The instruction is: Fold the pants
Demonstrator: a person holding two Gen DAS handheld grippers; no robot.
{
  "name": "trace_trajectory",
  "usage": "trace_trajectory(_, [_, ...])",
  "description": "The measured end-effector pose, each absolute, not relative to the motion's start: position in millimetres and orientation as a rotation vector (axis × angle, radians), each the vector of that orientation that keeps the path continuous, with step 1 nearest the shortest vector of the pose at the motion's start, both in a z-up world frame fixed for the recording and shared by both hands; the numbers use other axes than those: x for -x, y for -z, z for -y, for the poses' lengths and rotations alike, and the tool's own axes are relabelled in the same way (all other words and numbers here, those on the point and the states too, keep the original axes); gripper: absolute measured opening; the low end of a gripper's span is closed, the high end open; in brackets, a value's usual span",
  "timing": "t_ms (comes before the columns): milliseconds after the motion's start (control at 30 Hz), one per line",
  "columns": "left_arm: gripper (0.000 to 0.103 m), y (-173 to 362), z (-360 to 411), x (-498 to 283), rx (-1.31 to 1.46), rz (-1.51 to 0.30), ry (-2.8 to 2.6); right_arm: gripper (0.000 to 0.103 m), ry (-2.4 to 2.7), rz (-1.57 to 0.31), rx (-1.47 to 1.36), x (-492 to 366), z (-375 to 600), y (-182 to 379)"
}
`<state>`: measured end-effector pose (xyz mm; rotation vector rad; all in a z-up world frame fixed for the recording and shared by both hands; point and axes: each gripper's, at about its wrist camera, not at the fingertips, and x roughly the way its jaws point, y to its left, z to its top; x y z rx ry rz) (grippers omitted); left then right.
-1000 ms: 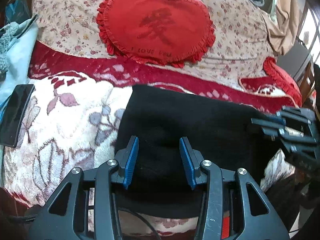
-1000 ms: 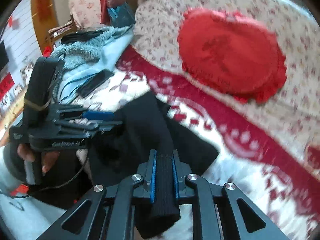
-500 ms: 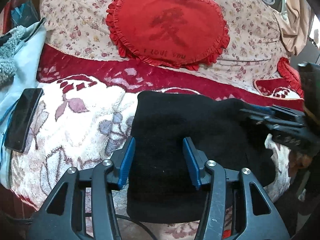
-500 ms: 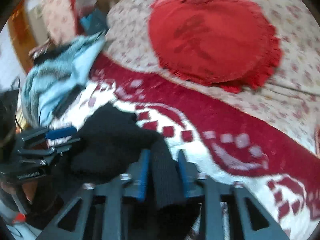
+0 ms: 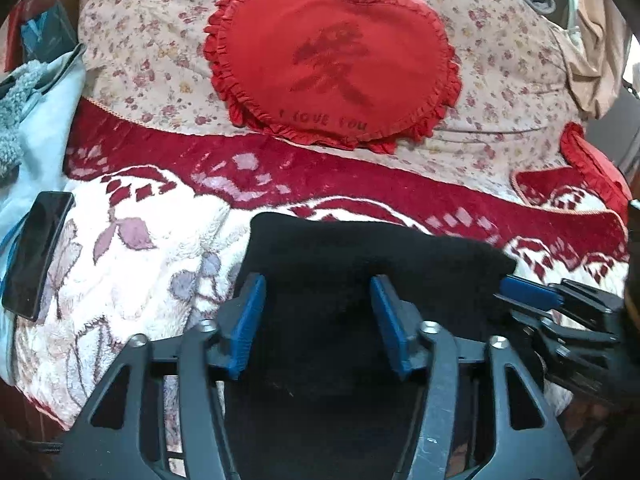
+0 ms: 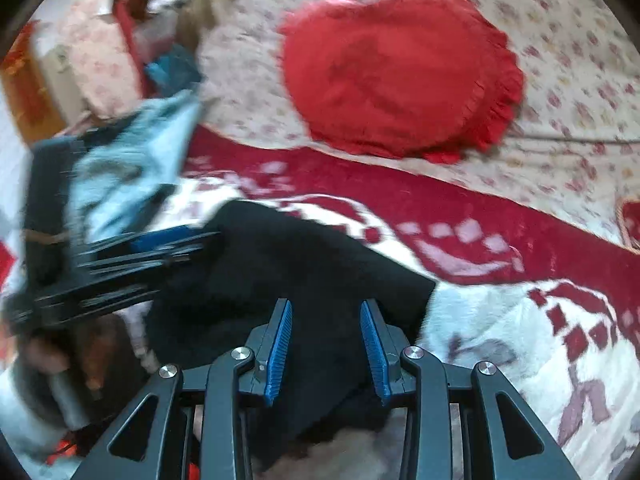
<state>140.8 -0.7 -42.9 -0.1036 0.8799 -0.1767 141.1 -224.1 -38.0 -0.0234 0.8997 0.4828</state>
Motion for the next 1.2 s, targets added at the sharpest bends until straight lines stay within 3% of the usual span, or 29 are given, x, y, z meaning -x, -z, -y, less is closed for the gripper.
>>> trace_trajectory(300, [0.066,46,5,-148,0.092,-0.872,0.133,0.036,-0.441,-0.919,-0.002,-177,226,55])
trace_trajectory(667, [0.066,27,-3,-119,0.103,-0.851,0.119,0.036,-0.476,-0.863,0.049,-124,219,17])
trace_trajectory(833, [0.066,35,-3,-103,0.135,-0.857,0.147,0.037,-0.489,-0.911,0.078,-108,209,35])
trace_trajectory(1000, [0.066,48,-5,-101,0.139,-0.895,0.170,0.042,-0.479,-0.913,0.045,-109,214,46])
trace_trajectory(1200, [0.067,39,-38,-109,0.241,-0.888,0.172,0.057,-0.414,-0.877,-0.121,-116,253,37])
